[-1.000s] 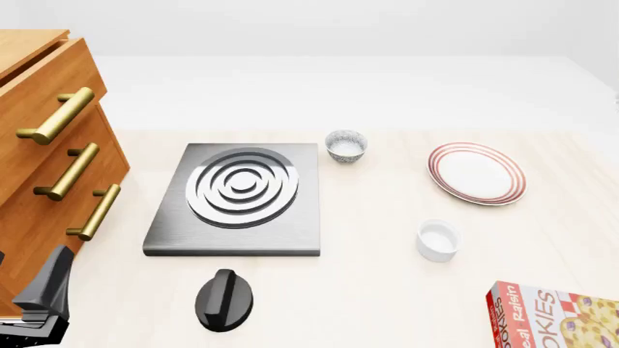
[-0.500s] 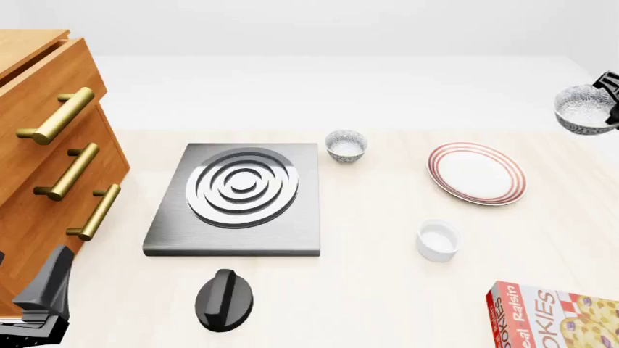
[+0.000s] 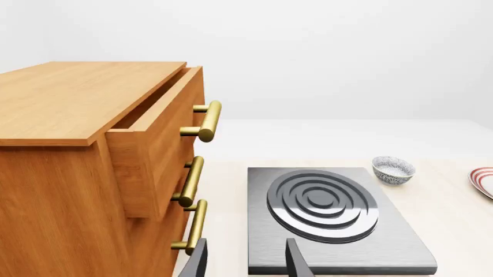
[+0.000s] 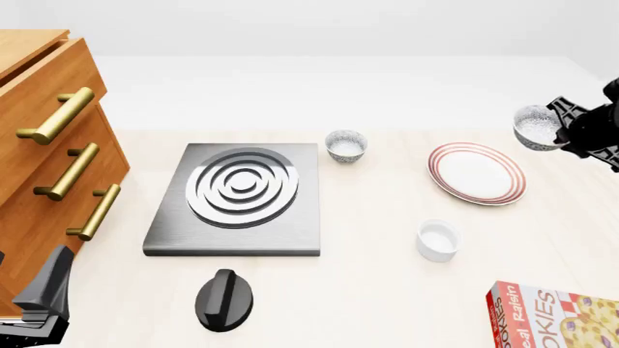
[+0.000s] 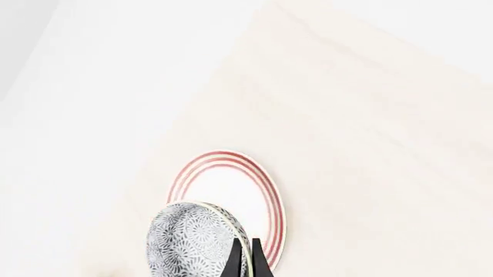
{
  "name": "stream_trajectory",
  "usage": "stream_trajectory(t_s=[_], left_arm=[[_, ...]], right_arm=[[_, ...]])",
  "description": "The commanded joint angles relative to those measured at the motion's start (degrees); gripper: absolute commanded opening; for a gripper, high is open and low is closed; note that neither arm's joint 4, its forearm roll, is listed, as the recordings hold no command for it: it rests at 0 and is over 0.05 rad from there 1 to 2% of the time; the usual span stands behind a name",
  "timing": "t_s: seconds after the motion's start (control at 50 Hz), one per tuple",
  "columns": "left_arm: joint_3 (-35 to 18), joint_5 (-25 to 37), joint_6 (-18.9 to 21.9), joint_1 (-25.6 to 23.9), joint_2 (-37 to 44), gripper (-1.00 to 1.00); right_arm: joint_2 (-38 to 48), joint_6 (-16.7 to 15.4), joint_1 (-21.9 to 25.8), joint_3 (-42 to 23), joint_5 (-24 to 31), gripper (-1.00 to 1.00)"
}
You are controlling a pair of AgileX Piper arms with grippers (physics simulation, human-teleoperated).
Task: Pick the akita bowl next to the cookies box and place it on the plate.
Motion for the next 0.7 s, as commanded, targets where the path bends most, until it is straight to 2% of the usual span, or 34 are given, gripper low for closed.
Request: stream_trajectory(t_s=[0.02, 0.14, 0.16, 0.18, 0.2, 0.22, 0.24, 0.28, 0.34, 0.38, 0.4, 0.7], left_arm=[[0.0, 0.0, 0.0, 0.0, 0.0, 1.0], [0.0, 0.0, 0.0, 0.0, 0.0, 1.0], [0.0, 0.0, 0.0, 0.0, 0.0, 1.0], [0.0, 0.0, 0.0, 0.0, 0.0, 1.0], [0.0, 0.0, 0.0, 0.0, 0.0, 1.0], [0.0, 0.0, 0.0, 0.0, 0.0, 1.0], [0.0, 0.0, 0.0, 0.0, 0.0, 1.0], [0.0, 0.0, 0.0, 0.0, 0.0, 1.0], [0.0, 0.0, 0.0, 0.0, 0.0, 1.0], [0.0, 0.0, 0.0, 0.0, 0.0, 1.0], [0.0, 0.0, 0.0, 0.0, 0.0, 1.0], [0.0, 0.0, 0.0, 0.0, 0.0, 1.0]], right_arm=[[2.35, 5.19, 0.9, 2.41, -5.59, -1.0], [3.71, 6.09, 1.09, 2.79, -7.15, -1.0], [3.42, 11.49, 3.75, 6.59, -11.11, -1.0], [3.58, 11.28, 3.83, 6.3, -10.94, -1.0], [4.44, 8.2, 2.22, 3.74, -8.71, -1.0], [4.83, 7.35, 1.77, 2.92, -8.03, -1.0], [4.71, 9.24, 2.94, 4.13, -9.56, -1.0], [5.11, 8.17, 2.34, 3.02, -8.82, -1.0], [5.85, 9.53, 3.23, 3.03, -9.61, -1.0], [6.6, 8.64, 2.88, 2.18, -9.25, -1.0], [6.89, 9.67, 3.43, 2.84, -10.15, -1.0], [11.4, 9.41, 4.23, -0.25, -10.97, -1.0]])
